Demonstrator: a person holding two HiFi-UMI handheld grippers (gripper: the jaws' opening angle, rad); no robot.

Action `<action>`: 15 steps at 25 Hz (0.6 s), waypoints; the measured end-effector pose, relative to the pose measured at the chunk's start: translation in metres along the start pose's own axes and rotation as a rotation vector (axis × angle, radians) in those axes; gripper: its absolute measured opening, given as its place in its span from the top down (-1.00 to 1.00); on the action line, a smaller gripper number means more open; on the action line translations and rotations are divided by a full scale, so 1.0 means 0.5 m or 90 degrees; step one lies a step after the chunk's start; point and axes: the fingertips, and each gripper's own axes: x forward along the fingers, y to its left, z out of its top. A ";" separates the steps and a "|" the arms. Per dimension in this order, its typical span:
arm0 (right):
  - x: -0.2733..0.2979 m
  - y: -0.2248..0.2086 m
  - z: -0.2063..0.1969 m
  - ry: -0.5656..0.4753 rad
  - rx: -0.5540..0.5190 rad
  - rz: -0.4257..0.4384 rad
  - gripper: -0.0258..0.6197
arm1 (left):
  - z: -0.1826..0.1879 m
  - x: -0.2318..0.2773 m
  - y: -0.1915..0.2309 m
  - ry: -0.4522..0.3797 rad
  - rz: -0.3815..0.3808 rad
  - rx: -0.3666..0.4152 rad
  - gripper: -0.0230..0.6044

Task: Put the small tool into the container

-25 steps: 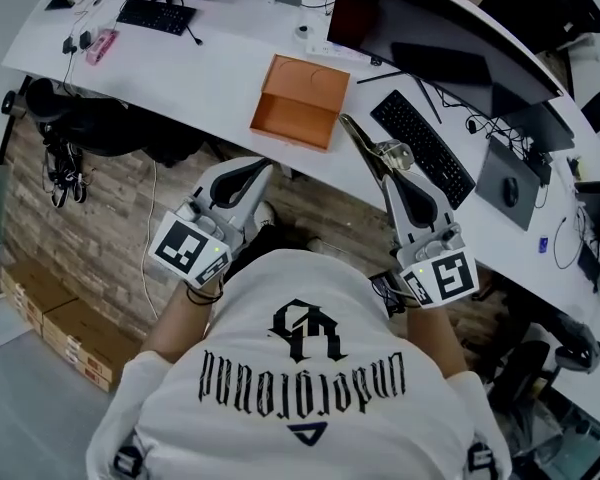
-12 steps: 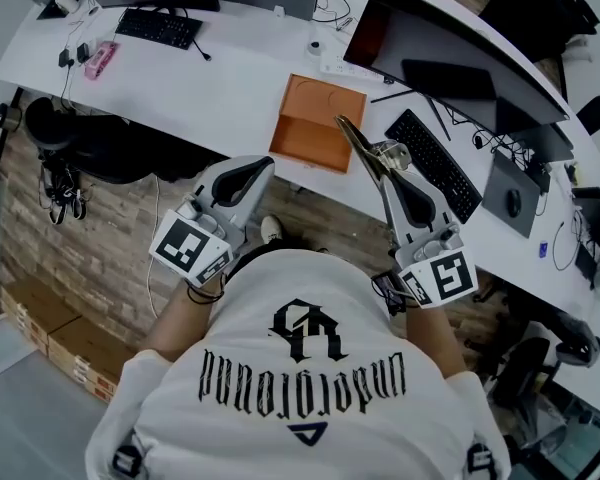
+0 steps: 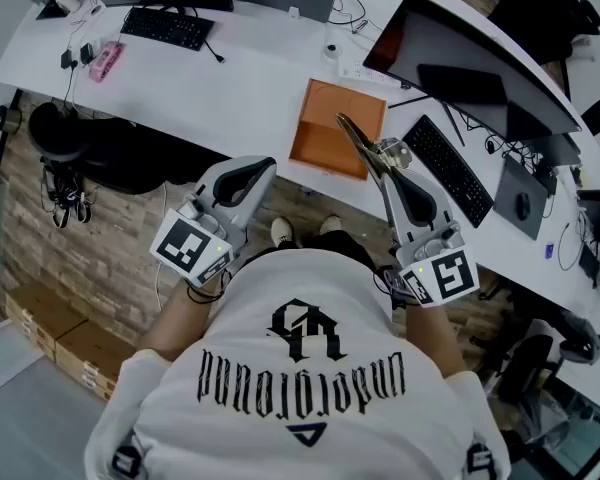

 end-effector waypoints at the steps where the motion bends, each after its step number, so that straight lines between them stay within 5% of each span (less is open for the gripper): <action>1: 0.006 -0.002 -0.002 0.003 0.001 0.001 0.86 | -0.003 0.001 0.006 0.003 0.001 0.000 0.88; 15: 0.091 -0.052 -0.053 0.039 0.016 0.050 0.86 | -0.041 0.045 0.071 0.038 0.028 -0.015 0.88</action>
